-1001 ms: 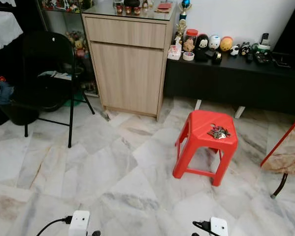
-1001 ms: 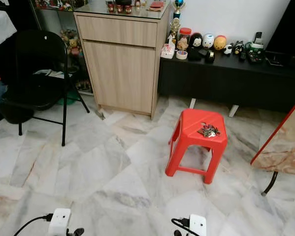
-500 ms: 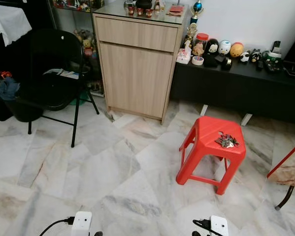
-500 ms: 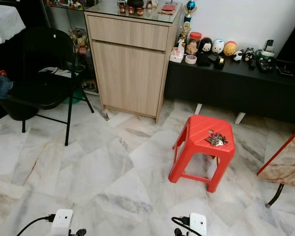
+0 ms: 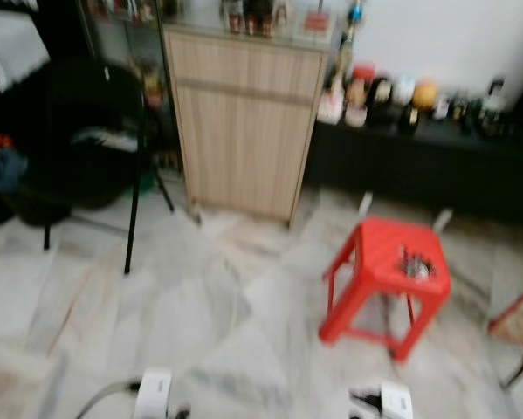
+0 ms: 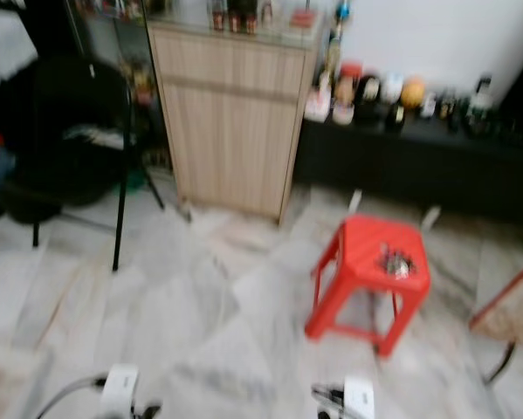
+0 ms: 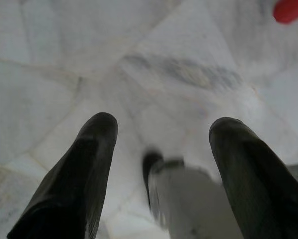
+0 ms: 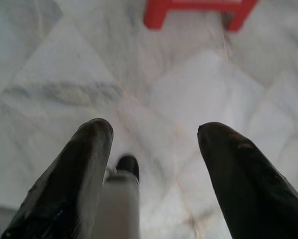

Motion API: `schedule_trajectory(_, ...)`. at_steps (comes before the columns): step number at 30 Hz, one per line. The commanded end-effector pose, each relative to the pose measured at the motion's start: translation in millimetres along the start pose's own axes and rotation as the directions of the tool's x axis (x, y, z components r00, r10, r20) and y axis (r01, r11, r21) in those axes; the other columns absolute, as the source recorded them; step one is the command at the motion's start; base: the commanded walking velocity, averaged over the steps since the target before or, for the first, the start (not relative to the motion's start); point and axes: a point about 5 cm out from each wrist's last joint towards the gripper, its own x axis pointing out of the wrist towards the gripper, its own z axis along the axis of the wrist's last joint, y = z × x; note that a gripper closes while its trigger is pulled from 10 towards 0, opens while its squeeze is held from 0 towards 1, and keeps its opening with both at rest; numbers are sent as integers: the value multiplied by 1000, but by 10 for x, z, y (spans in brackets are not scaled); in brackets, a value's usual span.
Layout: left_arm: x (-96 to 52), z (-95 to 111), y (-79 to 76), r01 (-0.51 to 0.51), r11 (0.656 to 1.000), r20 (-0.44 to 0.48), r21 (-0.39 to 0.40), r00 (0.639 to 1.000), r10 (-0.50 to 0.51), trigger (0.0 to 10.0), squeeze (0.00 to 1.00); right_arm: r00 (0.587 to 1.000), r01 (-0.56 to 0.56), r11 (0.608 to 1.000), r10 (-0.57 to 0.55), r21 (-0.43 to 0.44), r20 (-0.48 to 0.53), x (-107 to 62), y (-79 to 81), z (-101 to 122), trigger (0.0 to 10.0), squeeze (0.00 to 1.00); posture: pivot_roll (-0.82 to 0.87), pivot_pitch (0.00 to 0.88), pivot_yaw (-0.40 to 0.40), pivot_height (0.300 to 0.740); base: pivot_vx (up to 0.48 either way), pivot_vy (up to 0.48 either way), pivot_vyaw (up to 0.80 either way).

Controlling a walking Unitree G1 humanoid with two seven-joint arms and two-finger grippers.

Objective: Hang keys on a hook

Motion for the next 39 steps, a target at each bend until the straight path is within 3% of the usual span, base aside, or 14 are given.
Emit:
schedule_trajectory(1,-25,-84,65,-17,1000,-30,13,999,17,10000,0,1000,-11,1000,11,16,0,3,54,-9,10000,0,63,0,-78,732,311,0,0)
schedule_trajectory(11,-33,-87,123,-25,999,-36,28,999,26,10000,0,1000,-19,1000,19,18,-4,8,99,-10,10000,0,73,0,-51,732,318,0,-724)
schedule_trajectory(39,-31,-63,144,-33,999,-29,23,999,34,10000,0,1000,-16,999,15,33,6,6,106,-13,10000,0,76,0,-53,732,324,0,0)
